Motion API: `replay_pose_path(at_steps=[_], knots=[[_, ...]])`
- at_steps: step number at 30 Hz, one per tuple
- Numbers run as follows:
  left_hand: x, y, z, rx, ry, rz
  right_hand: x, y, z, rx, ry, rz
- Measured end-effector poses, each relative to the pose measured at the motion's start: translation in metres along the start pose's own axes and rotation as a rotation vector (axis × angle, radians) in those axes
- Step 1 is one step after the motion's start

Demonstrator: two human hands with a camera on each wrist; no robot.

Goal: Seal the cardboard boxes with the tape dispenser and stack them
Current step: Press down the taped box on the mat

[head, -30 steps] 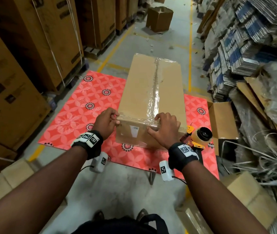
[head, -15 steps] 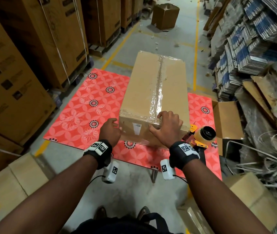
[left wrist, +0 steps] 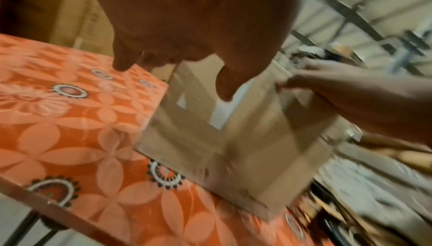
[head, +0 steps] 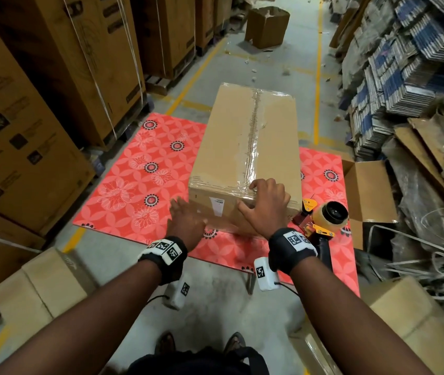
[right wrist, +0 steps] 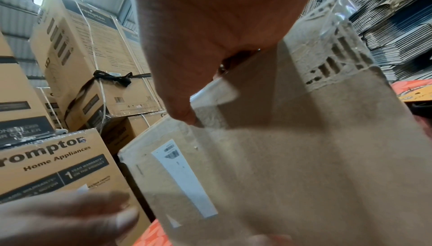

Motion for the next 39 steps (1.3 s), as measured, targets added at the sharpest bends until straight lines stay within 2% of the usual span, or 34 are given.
replay_pose_path(at_steps=[2, 3, 7, 10, 12, 16, 18, 19, 22, 24, 28, 32, 34, 37, 39], knots=[[0.007, 0.007, -0.018, -0.047, 0.101, 0.065, -0.001, 0.0, 0.0, 0.007, -0.003, 0.001], [0.01, 0.014, -0.021, -0.036, 0.098, 0.105, -0.001, 0.0, 0.0, 0.007, -0.002, 0.0], [-0.004, 0.033, -0.005, 0.125, -0.071, 0.089, 0.0, -0.001, -0.001, -0.001, -0.007, -0.014], [-0.02, 0.033, 0.002, 0.327, -0.098, 0.16, -0.001, 0.001, -0.002, -0.002, -0.028, -0.038], [-0.027, 0.036, -0.011, 0.353, -0.023, 0.23, -0.002, 0.004, -0.004, 0.005, -0.032, -0.054], [-0.033, 0.059, -0.048, 0.291, 0.291, 0.526, -0.006, 0.0, -0.01, 0.055, -0.006, -0.128], [-0.023, 0.068, -0.051, 0.377, 0.265, 0.575, -0.007, -0.013, -0.012, 0.082, -0.003, -0.238], [-0.015, 0.07, -0.048, 0.436, 0.215, 0.568, -0.008, -0.021, -0.01, 0.066, -0.044, -0.302], [-0.003, 0.072, -0.039, 0.531, 0.089, 0.592, -0.02, -0.041, 0.007, -0.147, -0.315, -0.453], [0.0, 0.069, -0.037, 0.515, 0.091, 0.648, -0.029, -0.039, 0.012, -0.239, -0.356, -0.49], [0.002, 0.051, -0.046, 0.492, 0.132, 0.636, -0.034, 0.002, -0.001, -0.268, -0.28, -0.411], [0.001, 0.045, -0.055, 0.512, 0.154, 0.509, -0.037, 0.068, -0.025, -0.275, -0.183, -0.166], [-0.004, 0.059, -0.049, 0.556, 0.153, 0.518, -0.039, 0.077, -0.031, -0.259, -0.162, -0.081], [-0.014, 0.096, -0.018, 0.592, 0.065, 0.657, -0.042, 0.052, -0.022, -0.212, -0.226, -0.167], [-0.017, 0.111, -0.004, 0.617, 0.031, 0.683, -0.044, 0.034, -0.014, -0.215, -0.26, -0.244]])
Point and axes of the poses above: each hand's wrist, its own x-axis towards the middle knuckle, its own z-axis out of the palm, y = z × x, the point moved 5 cm from there along x, towards the middle knuckle, and after that the axes turned 6 degrees about y, right-handed, at the moved point
